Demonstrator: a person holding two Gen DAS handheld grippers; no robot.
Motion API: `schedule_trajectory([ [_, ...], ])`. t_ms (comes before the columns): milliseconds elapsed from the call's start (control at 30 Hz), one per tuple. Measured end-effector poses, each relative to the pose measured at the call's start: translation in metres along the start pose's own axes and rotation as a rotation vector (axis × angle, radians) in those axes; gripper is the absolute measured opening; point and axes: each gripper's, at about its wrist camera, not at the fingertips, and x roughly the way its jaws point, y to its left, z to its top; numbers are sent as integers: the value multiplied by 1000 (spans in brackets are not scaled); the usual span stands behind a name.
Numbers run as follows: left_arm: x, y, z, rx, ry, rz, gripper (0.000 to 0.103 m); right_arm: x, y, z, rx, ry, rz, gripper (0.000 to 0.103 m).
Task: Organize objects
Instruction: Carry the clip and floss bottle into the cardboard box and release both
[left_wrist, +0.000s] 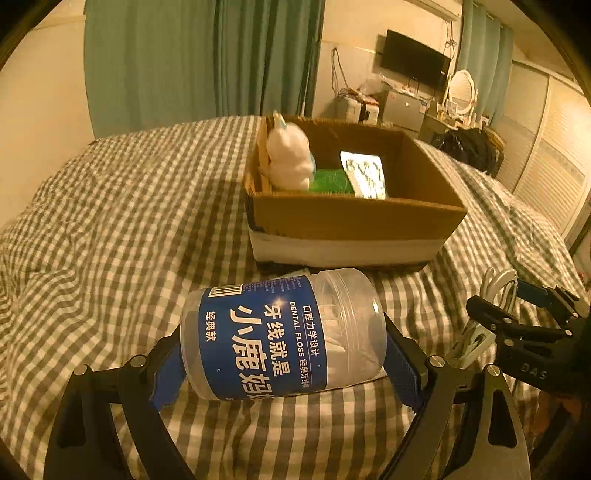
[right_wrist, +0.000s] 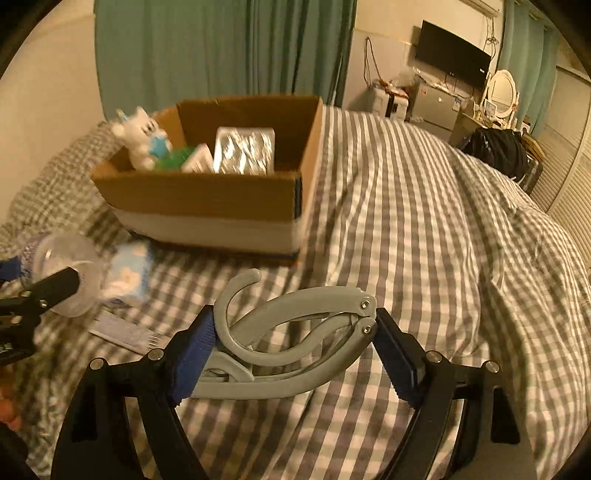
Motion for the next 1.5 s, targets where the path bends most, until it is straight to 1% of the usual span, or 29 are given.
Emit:
schedule_trajectory([
  [100, -15, -2, 4, 0, -29, -1, 92, -16, -4, 6, -4, -36, 20, 82],
  [200, -27, -5, 11, 10, -52, 3, 92, -42, 4, 13, -24, -80, 32, 82],
  [367, -48, -8, 31, -4, -84, -52, 92, -79, 1, 34, -38, -162, 72, 82],
  [567, -68, -11, 73, 22, -163, -52, 92, -110, -4, 71, -62, -264, 98, 82],
  [633, -66, -15, 91, 47, -189, -28, 92, -115, -6, 83, -74, -291, 99, 82],
  [700, -60, -17, 106, 56, -196, -2, 92, -115, -10, 98, -83, -310, 89, 83],
  [833, -36, -20, 132, 52, -196, -18, 92, -103, -16, 122, -85, -316, 91, 83],
  [900, -21, -21, 143, 48, -201, -12, 92, -92, -17, 133, -95, -307, 83, 83],
  [1000, 0, -21, 154, 44, -200, -6, 92, -68, -18, 148, -111, -286, 52, 83],
  [1133, 29, -23, 167, 68, -211, 10, 92, -31, -19, 163, -113, -258, 72, 83],
  [1200, 46, -25, 173, 80, -204, 21, 92, -11, -17, 169, -124, -242, 85, 83],
  [1333, 72, -27, 175, 89, -182, 17, 92, 23, -14, 173, -147, -217, 97, 83],
  [1400, 83, -30, 173, 106, -183, 27, 92, 38, -12, 172, -149, -198, 110, 83],
  [1500, 94, -35, 167, 127, -162, 25, 93, 55, -12, 166, -139, -167, 150, 83],
])
